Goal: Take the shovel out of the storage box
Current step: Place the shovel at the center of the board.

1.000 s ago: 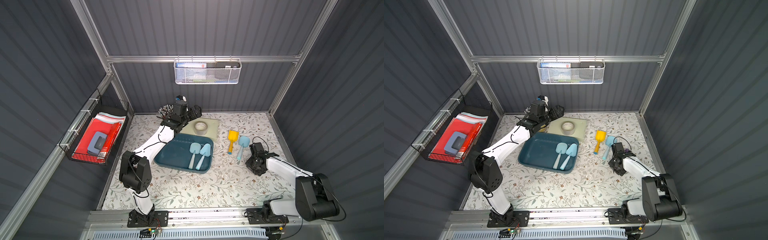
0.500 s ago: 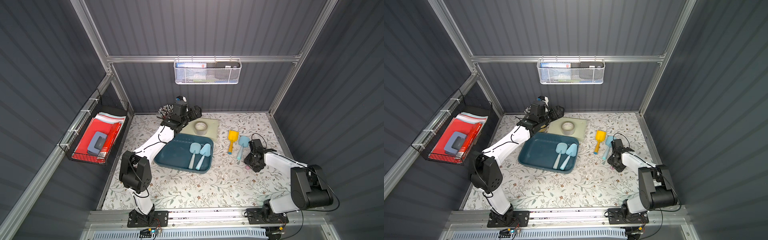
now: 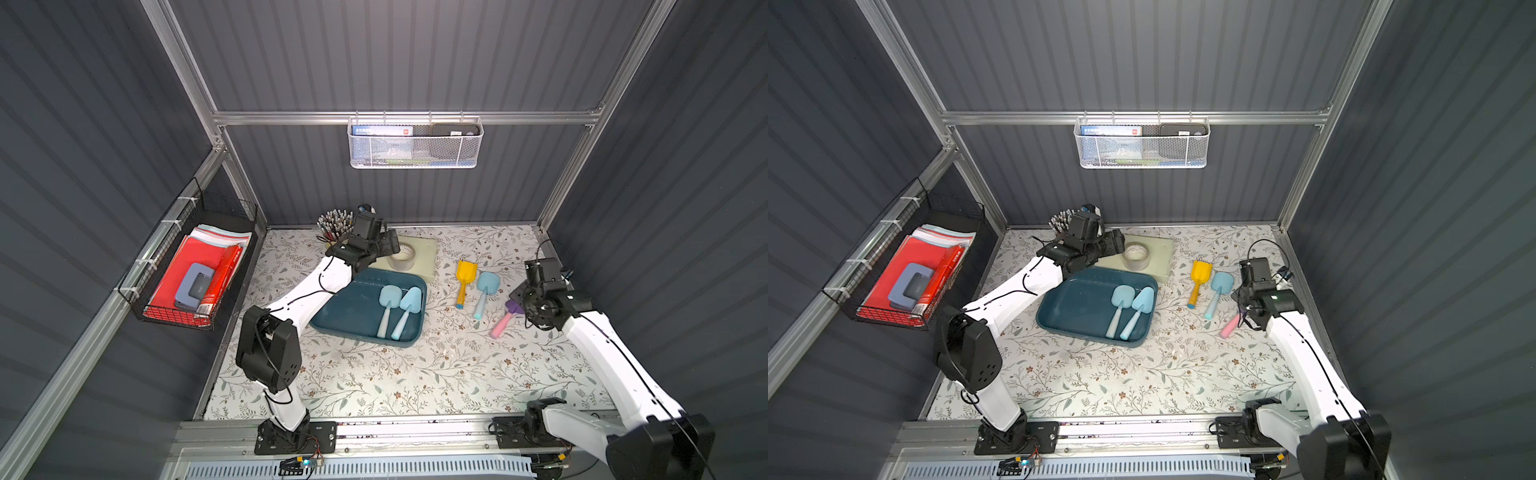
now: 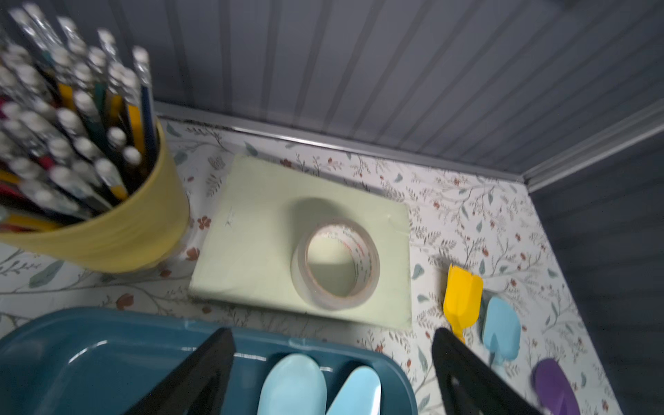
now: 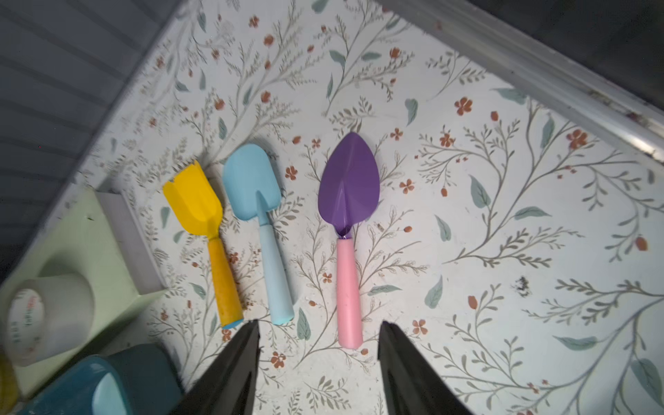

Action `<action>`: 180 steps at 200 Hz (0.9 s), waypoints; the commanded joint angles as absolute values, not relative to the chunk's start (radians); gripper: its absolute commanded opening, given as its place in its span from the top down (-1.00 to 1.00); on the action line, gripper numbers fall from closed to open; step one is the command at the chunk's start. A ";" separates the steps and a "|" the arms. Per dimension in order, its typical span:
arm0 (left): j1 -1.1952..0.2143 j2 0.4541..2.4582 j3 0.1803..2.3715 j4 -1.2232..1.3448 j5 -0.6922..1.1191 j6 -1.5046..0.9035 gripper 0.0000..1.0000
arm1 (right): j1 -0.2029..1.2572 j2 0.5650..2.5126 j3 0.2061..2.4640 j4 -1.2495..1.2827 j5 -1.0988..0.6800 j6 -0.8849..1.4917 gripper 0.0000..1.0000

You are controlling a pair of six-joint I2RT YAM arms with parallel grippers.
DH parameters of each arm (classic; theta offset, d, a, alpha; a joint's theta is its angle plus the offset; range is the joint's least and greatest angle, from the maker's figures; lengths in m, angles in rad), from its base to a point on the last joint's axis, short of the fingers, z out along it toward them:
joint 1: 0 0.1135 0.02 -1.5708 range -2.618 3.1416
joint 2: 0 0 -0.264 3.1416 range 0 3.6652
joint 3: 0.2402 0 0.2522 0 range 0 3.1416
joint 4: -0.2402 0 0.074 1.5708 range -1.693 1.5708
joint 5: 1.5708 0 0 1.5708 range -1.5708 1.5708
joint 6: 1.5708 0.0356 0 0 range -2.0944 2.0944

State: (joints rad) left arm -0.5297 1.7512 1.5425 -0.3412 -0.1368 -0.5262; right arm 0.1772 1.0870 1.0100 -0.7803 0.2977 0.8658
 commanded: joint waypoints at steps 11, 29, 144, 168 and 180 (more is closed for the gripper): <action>-0.593 1.666 1.423 -0.452 -0.098 -0.488 -0.56 | 0.183 1.059 1.014 -0.791 0.321 0.877 -0.17; -0.593 1.566 1.311 -0.350 0.002 -0.492 -0.49 | 0.183 1.056 1.021 -0.737 0.269 0.866 -0.19; -0.591 1.558 1.100 -0.129 0.297 -0.472 -0.61 | 0.184 0.988 0.910 -0.566 0.152 0.847 -0.21; -0.582 1.581 1.080 -0.113 0.319 -0.469 -0.61 | 0.185 0.995 0.913 -0.568 0.154 0.846 -0.21; -0.573 1.602 1.080 -0.151 0.308 -0.463 -0.60 | 0.184 0.999 0.913 -0.567 0.157 0.847 -0.20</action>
State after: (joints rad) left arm -0.5880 1.5772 1.0874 -0.1547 0.2768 -0.4950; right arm 0.1822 0.9936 0.9188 -0.5835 0.1574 0.8631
